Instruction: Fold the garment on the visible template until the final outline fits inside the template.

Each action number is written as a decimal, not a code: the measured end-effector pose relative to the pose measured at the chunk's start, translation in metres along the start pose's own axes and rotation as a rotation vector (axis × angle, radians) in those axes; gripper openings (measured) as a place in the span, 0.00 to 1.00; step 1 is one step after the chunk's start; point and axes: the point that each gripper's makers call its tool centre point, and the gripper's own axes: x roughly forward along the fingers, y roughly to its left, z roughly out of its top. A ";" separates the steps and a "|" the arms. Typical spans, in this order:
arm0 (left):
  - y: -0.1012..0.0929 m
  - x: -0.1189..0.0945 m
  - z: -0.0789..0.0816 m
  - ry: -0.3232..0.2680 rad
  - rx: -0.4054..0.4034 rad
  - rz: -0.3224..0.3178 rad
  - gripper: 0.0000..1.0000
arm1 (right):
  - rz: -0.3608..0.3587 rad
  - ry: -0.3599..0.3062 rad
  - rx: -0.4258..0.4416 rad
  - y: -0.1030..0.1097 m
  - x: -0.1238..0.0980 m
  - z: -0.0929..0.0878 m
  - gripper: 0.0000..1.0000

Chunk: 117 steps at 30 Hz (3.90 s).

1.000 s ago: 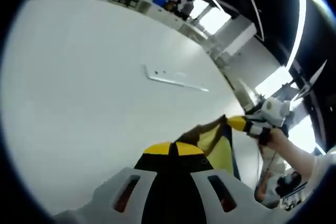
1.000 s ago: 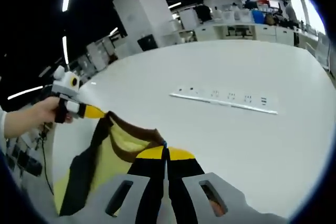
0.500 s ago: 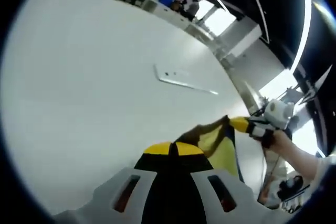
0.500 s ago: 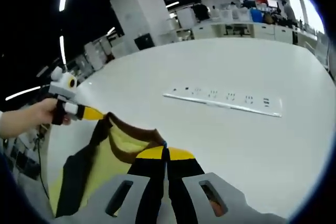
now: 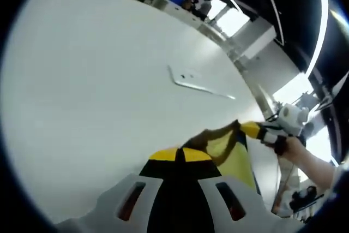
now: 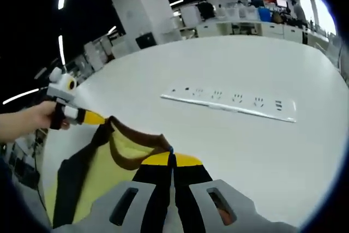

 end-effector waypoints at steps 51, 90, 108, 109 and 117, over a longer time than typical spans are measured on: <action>0.014 0.020 0.008 -0.004 0.105 0.016 0.00 | -0.092 -0.038 -0.199 -0.018 0.023 -0.004 0.05; -0.003 -0.014 0.007 -0.031 0.169 0.037 0.30 | -0.080 -0.091 -0.142 0.004 -0.016 0.004 0.46; -0.019 -0.038 -0.014 -0.044 0.182 0.020 0.52 | -0.031 -0.140 -0.125 0.038 -0.047 -0.009 0.69; -0.021 -0.041 -0.016 -0.044 0.184 0.017 0.53 | -0.030 -0.142 -0.126 0.040 -0.048 -0.010 0.71; -0.029 -0.056 -0.034 -0.045 0.197 0.012 0.66 | -0.014 -0.154 -0.130 0.056 -0.068 -0.016 0.81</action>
